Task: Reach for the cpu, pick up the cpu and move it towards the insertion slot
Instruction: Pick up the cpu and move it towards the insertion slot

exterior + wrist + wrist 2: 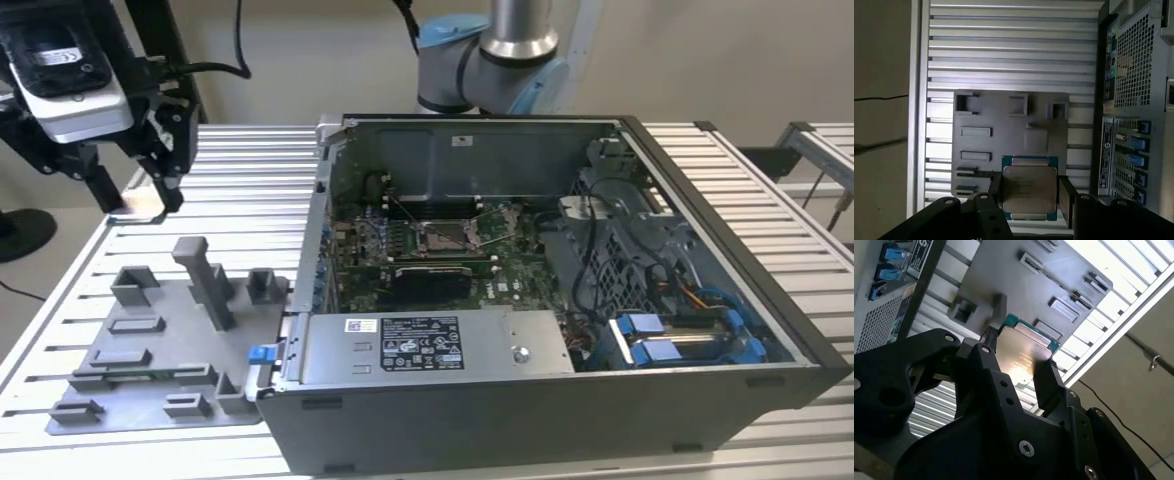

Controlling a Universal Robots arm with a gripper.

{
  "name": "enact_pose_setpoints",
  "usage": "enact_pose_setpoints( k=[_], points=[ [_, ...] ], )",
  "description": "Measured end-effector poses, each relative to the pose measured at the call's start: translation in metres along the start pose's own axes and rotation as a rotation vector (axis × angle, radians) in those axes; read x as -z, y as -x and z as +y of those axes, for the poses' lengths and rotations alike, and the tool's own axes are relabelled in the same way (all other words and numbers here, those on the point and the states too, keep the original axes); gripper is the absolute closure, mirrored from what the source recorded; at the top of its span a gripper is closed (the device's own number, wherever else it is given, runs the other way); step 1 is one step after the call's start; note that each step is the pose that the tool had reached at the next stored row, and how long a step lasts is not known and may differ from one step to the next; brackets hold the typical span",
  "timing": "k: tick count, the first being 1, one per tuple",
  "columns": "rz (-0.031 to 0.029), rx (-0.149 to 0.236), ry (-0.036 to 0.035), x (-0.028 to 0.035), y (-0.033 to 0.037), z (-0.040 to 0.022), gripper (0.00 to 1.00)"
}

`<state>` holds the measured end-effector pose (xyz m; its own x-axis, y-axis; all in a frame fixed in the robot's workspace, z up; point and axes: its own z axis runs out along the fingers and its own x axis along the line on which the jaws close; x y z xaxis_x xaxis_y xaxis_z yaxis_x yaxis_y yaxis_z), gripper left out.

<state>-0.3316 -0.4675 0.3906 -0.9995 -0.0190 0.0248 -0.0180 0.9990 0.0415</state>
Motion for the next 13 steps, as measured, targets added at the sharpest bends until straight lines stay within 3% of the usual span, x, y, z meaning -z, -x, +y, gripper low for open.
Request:
enact_pose_setpoints(
  k=[13],
  points=[
    [0.0086, 0.000, 0.0001, 0.0014, 0.0546, -0.0010, 1.00]
  ],
)
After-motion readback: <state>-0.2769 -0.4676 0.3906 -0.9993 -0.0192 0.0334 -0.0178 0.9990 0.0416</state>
